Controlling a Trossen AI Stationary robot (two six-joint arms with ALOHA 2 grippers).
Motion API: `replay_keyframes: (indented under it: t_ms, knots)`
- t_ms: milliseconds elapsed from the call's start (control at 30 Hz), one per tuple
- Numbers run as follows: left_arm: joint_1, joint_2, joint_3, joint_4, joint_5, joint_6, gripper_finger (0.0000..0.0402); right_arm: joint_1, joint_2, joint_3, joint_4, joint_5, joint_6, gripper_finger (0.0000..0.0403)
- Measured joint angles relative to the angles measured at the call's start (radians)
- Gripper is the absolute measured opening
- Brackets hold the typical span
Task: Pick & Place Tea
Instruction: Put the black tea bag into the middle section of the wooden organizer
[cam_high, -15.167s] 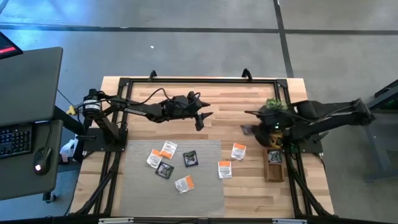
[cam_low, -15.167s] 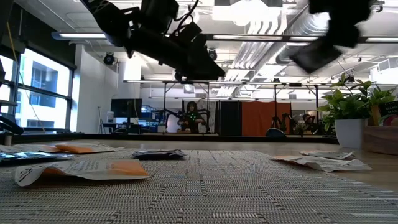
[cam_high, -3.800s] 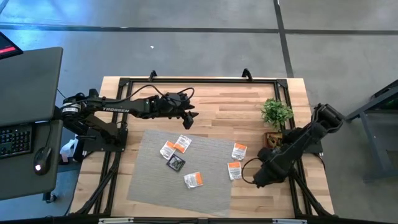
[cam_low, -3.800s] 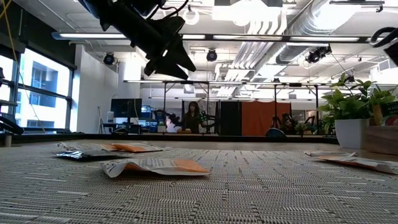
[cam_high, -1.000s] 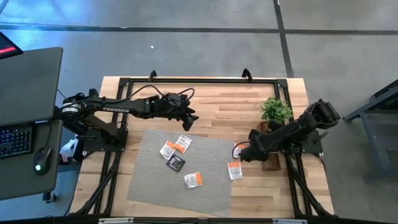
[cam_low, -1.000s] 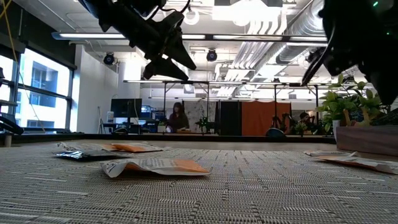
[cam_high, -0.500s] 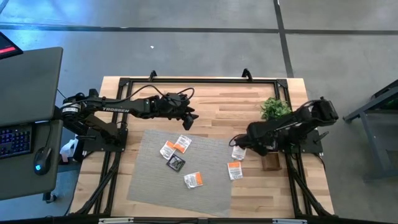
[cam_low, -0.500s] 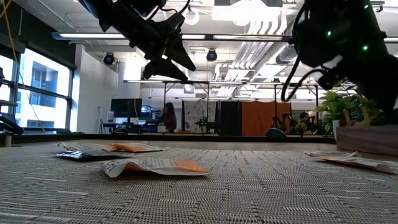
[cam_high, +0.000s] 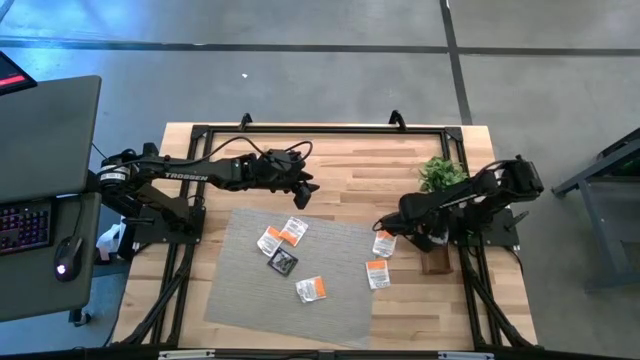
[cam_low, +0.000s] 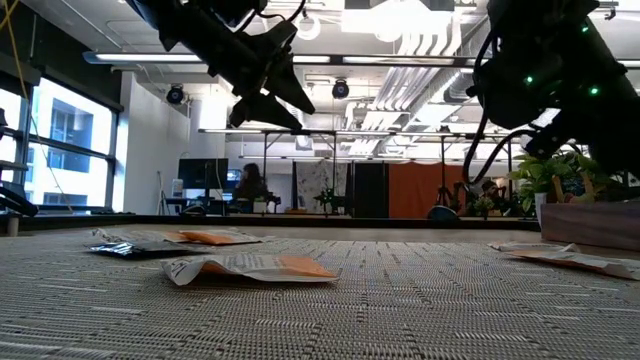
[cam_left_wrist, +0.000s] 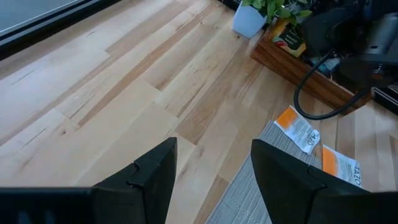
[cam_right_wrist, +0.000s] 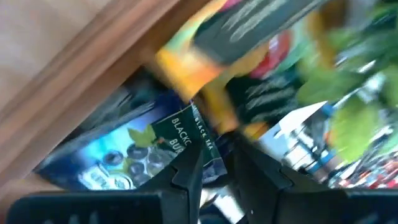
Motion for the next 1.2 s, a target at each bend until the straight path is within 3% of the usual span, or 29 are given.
replay_keyframes:
  t_ms: [300, 433, 567, 733, 833, 1000, 1200]
  knots:
    - [0.0, 0.0, 0.0, 0.0, -0.018, 0.0, 0.0205, 0.074, -0.004, 0.0, -0.089, -0.064, 0.133, 0.0087]
    - [0.0, 0.0, 0.0, -0.002, -0.022, 0.0, 0.0205, 0.117, -0.024, 0.022, -0.069, -0.161, 0.205, 0.0087]
    - [0.0, 0.0, 0.0, -0.003, -0.024, 0.0, 0.0205, 0.173, -0.053, 0.075, -0.084, -0.088, 0.232, 0.0087]
    - [0.0, 0.0, 0.0, -0.001, -0.022, -0.002, 0.0205, 0.206, -0.113, 0.125, 0.026, 0.047, 0.126, 0.0086]
    - [0.0, 0.0, 0.0, -0.008, -0.007, -0.008, 0.0205, 0.21, -0.133, 0.092, 0.157, 0.012, 0.037, 0.0072]
    - [0.0, 0.0, 0.0, -0.009, 0.005, -0.011, 0.0205, 0.213, -0.132, 0.031, 0.222, -0.064, 0.018, 0.0008]
    - [0.0, 0.0, 0.0, -0.008, 0.005, -0.011, 0.0205, 0.206, -0.132, 0.006, 0.262, -0.065, -0.038, 0.0006]
